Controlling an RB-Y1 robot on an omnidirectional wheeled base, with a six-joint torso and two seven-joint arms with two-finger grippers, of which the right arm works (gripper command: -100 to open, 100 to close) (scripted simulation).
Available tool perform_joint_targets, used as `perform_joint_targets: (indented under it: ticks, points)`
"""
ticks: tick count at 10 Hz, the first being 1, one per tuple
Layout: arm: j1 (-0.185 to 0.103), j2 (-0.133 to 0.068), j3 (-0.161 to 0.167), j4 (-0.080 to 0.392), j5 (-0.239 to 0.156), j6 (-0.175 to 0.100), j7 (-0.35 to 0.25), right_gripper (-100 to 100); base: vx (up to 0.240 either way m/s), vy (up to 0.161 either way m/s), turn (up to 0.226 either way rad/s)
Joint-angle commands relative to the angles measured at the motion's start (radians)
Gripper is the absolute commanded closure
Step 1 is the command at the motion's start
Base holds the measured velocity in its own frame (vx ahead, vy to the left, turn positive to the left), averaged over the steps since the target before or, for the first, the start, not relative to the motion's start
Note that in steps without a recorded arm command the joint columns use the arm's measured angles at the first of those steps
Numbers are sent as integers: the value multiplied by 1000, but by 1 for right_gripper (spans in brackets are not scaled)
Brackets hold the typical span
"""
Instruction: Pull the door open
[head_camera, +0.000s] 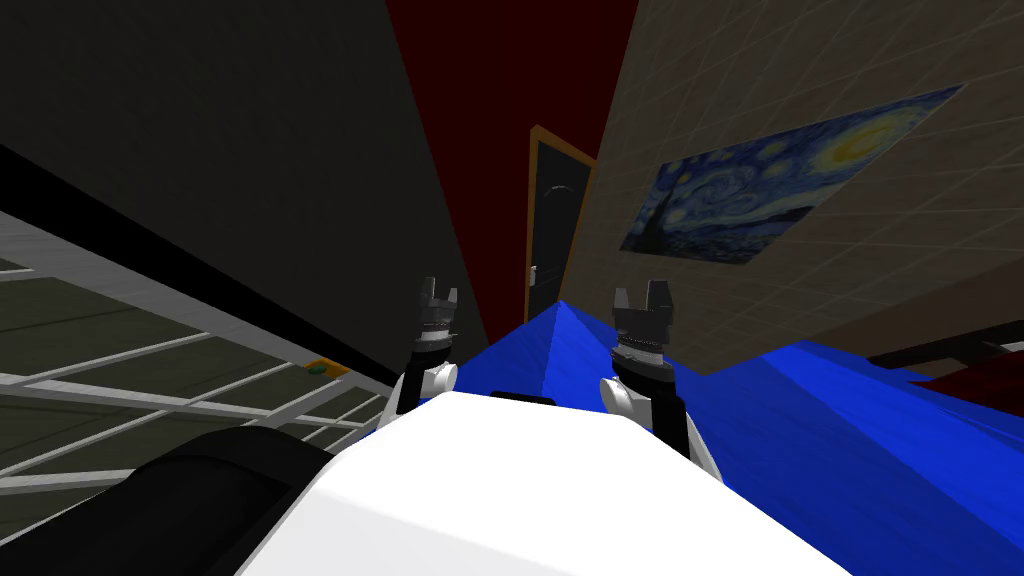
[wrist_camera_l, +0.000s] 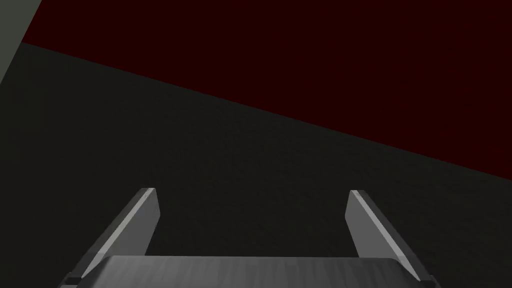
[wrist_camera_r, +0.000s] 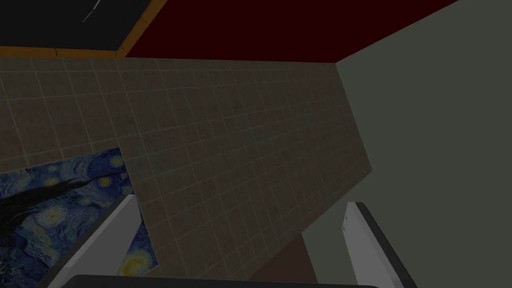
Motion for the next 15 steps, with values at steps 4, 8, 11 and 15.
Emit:
perform_joint_targets:
  ticks: [4,8,11,15]
  points:
    - [-50,-21,1,91,46,-1,42,-100,91,-40,35]
    - [-96,-36,3,175,88,-2,81,-100,101,-53,39]
    - [-141,-47,4,257,129,-3,119,-100,99,-53,45]
    - [-192,-58,5,350,175,-4,162,-100,92,-53,39]
